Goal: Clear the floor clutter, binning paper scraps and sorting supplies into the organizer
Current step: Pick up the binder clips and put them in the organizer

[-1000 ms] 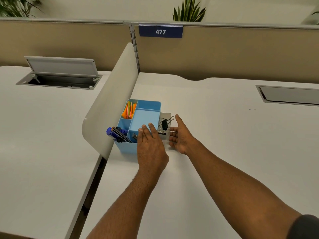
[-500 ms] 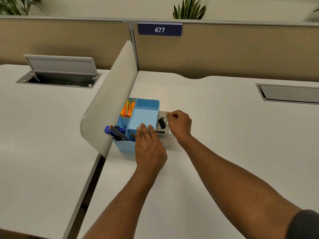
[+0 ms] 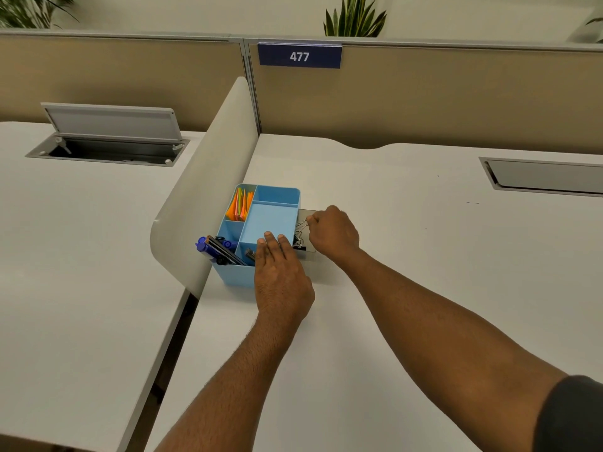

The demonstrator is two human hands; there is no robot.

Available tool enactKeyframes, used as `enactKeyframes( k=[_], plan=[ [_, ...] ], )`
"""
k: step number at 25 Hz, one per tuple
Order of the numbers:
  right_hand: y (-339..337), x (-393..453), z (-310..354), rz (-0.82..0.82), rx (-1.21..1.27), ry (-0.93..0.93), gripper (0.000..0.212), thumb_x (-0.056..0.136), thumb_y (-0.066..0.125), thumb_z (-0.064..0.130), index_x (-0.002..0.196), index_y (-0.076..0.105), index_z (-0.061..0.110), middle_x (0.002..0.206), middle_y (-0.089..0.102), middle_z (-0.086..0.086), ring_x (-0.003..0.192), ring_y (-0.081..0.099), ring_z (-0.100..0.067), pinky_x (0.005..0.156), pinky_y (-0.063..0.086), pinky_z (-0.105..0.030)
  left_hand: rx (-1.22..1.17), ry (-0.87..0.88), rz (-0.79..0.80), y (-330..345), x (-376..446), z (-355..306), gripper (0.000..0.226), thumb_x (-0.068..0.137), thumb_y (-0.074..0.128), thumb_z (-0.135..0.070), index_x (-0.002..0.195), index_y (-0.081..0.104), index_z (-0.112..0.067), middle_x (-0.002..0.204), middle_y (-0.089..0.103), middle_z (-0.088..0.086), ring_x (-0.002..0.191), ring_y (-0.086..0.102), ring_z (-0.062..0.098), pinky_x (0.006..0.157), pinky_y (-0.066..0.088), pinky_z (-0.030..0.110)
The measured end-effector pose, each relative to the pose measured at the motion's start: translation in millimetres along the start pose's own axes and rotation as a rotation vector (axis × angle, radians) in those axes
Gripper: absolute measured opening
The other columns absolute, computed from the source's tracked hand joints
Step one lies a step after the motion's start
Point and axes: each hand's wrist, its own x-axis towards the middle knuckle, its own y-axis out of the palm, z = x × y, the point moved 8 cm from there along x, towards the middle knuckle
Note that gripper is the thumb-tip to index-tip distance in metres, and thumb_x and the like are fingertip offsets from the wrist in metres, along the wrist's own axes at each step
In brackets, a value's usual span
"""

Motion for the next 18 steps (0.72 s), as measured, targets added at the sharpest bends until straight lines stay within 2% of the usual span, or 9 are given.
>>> enactKeyframes(
  k=[3, 4, 6, 7, 9, 12, 13, 16, 18],
  plan=[
    [-14.1, -5.0, 7.1, -0.148, -0.064, -0.152, 0.027, 0.099, 0.046, 0.024, 0.120, 0.061, 0.018, 0.112, 0.053, -0.007, 0.097, 0.054, -0.020, 0.068, 0.049, -0.032, -0.001, -0.006, 0.016, 1.5, 1.2, 0.2, 0.085, 0.093, 0.047, -0.039, 0.149, -0.002, 0.001, 0.157, -0.001, 0.027, 0.146, -0.001, 0.040, 0.110, -0.013, 0.042],
    [-18.1, -7.2, -2.2, -0.196, 0.033, -0.087, 0.026, 0.098, 0.046, 0.020, 0.120, 0.060, 0.016, 0.113, 0.053, -0.007, 0.096, 0.055, -0.019, 0.071, 0.051, -0.032, -0.004, -0.007, 0.022, 1.9, 1.7, 0.1, 0.085, 0.093, 0.047, -0.039, 0.149, -0.002, 0.001, 0.157, -0.001, 0.027, 0.146, -0.001, 0.040, 0.110, -0.013, 0.042],
    [-13.9, -16.6, -31.8, -0.218, 0.297, 0.201, 0.023, 0.097, 0.043, 0.016, 0.108, 0.063, 0.013, 0.113, 0.061, -0.007, 0.094, 0.058, -0.019, 0.079, 0.052, -0.034, -0.010, -0.010, 0.023, 2.4, 1.3, 0.0, 0.085, 0.092, 0.047, -0.037, 0.149, -0.002, 0.001, 0.157, 0.000, 0.027, 0.146, -0.001, 0.040, 0.110, -0.012, 0.041],
    [-4.0, -25.4, -41.2, -0.175, 0.401, 0.314, 0.024, 0.096, 0.041, 0.016, 0.102, 0.064, 0.012, 0.110, 0.065, -0.007, 0.095, 0.060, -0.021, 0.082, 0.052, -0.035, -0.012, -0.008, 0.012, 2.3, 0.9, -0.5, 0.084, 0.092, 0.048, -0.037, 0.149, -0.001, 0.001, 0.157, 0.001, 0.028, 0.146, 0.000, 0.040, 0.110, -0.012, 0.041],
    [14.8, -41.1, -35.1, -0.063, 0.507, 0.319, 0.028, 0.096, 0.039, 0.020, 0.099, 0.066, 0.013, 0.108, 0.069, -0.005, 0.098, 0.063, -0.022, 0.084, 0.051, -0.035, -0.014, -0.002, -0.010, 0.6, -0.6, -0.8, 0.086, 0.090, 0.049, -0.036, 0.149, 0.000, 0.003, 0.157, 0.002, 0.029, 0.146, 0.001, 0.040, 0.111, -0.012, 0.041],
    [30.8, -54.5, 1.9, 0.098, 0.563, 0.168, 0.037, 0.102, 0.032, 0.033, 0.119, 0.061, 0.018, 0.123, 0.064, -0.004, 0.107, 0.059, -0.018, 0.088, 0.047, -0.029, 0.009, 0.005, -0.004, 1.3, -0.6, -1.1, 0.091, 0.087, 0.051, -0.039, 0.148, -0.002, 0.004, 0.156, 0.004, 0.029, 0.147, 0.002, 0.038, 0.112, -0.012, 0.041],
    [37.6, -56.5, 10.1, 0.180, 0.628, 0.175, 0.042, 0.103, 0.029, 0.040, 0.127, 0.055, 0.020, 0.130, 0.060, -0.004, 0.113, 0.057, -0.017, 0.094, 0.046, -0.032, 0.026, 0.010, -0.002, 1.6, -0.4, -1.5, 0.093, 0.087, 0.051, -0.041, 0.148, -0.002, 0.004, 0.156, 0.005, 0.029, 0.147, 0.002, 0.038, 0.112, -0.012, 0.041],
    [63.6, -68.8, 24.6, 0.516, 1.086, 0.353, 0.057, 0.098, 0.024, 0.058, 0.143, 0.037, 0.025, 0.140, 0.052, -0.005, 0.124, 0.052, -0.020, 0.105, 0.044, -0.039, 0.079, 0.040, -0.010, 1.2, 0.2, -2.6, 0.094, 0.088, 0.049, -0.045, 0.148, -0.003, 0.005, 0.156, 0.007, 0.028, 0.147, 0.001, 0.036, 0.113, -0.012, 0.043],
    [61.7, -76.0, 28.0, 0.598, 1.114, 0.323, 0.062, 0.097, 0.020, 0.060, 0.148, 0.029, 0.026, 0.146, 0.046, -0.005, 0.131, 0.046, -0.022, 0.110, 0.038, -0.039, 0.097, 0.031, -0.001, 2.9, 0.9, -1.8, 0.097, 0.086, 0.052, -0.045, 0.148, -0.003, 0.005, 0.156, 0.006, 0.029, 0.147, 0.000, 0.037, 0.112, -0.013, 0.043]
  ],
)
